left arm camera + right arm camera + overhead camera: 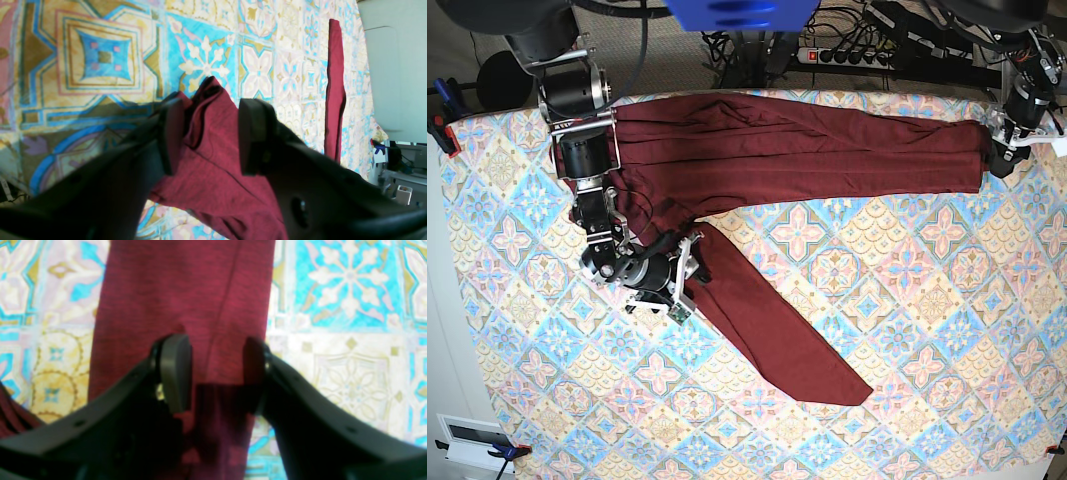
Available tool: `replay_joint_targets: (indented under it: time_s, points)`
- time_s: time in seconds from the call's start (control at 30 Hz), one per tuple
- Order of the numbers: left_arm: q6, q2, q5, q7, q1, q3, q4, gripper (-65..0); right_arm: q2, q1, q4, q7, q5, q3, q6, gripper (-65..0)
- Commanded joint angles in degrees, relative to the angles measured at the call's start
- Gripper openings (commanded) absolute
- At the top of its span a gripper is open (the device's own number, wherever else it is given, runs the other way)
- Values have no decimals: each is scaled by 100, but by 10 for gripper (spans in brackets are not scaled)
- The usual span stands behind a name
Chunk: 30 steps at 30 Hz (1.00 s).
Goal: Layout the t-shirt on the table in an organized manner, then fold the t-shirt properly
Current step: 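Lift the folded shirt bundle with the right gripper and pull it inward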
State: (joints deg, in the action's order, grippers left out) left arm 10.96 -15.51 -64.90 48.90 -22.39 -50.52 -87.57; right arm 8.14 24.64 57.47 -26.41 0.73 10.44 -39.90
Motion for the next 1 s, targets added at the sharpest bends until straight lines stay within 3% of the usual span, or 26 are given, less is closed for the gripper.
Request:
replay_joint_targets:
  time_s: [0.0,0.27,0.57,0.77,0.97]
  points:
    - [60,-98,-90,-60,-16,-33,-91,-388,25,186,68,149,-86,-28,-10,-397]
    - [69,69,-99,-60,-16,-33,-91,-388,25,186,-415,175,-78,-11,-10,-424]
    - [69,87,-99,-60,-16,-33,-91,-388,52,151,-319,175,-78,-28,-10,-650]
    - [69,87,-99,-60,-16,-33,-91,-388,69,-333,692,96,-78,-28,-10,-650]
    - [69,96,-99,-60,-16,-33,-91,-388,87,-860,1738,-334,-113,-37,-10,-650]
